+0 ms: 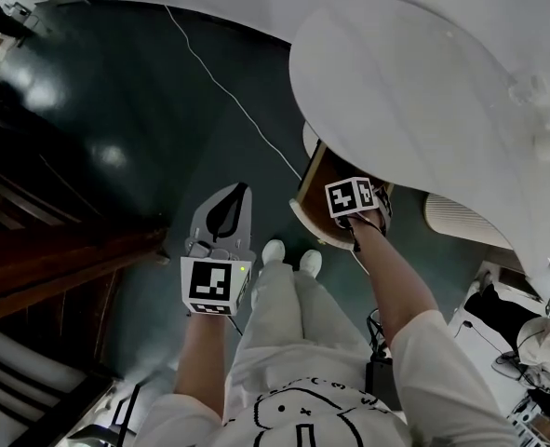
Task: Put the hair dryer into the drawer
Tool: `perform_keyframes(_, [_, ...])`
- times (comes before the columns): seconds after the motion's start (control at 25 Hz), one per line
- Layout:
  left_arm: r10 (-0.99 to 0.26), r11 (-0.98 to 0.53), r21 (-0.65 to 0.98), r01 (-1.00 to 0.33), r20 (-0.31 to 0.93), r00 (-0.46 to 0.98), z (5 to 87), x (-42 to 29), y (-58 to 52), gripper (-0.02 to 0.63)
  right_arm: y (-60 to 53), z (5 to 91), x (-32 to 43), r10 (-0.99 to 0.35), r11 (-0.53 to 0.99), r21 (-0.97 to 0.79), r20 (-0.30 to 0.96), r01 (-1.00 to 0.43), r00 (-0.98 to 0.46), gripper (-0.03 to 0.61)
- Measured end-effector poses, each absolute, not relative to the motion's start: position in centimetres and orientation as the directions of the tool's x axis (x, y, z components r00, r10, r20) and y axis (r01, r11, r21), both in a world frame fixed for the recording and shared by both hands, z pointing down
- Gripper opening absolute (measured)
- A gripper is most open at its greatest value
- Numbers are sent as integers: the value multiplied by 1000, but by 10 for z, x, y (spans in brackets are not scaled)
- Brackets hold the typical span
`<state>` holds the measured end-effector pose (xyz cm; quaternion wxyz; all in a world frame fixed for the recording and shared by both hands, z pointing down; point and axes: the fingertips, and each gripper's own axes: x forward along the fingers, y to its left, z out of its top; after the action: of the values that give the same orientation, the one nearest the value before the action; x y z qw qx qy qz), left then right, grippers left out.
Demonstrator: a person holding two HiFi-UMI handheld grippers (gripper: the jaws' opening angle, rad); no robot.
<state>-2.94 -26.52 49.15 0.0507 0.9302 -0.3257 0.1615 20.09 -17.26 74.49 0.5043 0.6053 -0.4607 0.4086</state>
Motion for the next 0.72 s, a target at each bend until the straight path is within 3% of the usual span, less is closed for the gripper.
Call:
perform_keyframes(0.4, [-560,-806,-23,-591,351,751,493,-18,-255,21,-148,763,204,-15,-68,214,976,-975,215,357])
perform_keyframes(0.72, [-561,-804,-29,-594,369,741,499,-19,-251,21,-124,782,215,202,-37,275,944,-961,262,359])
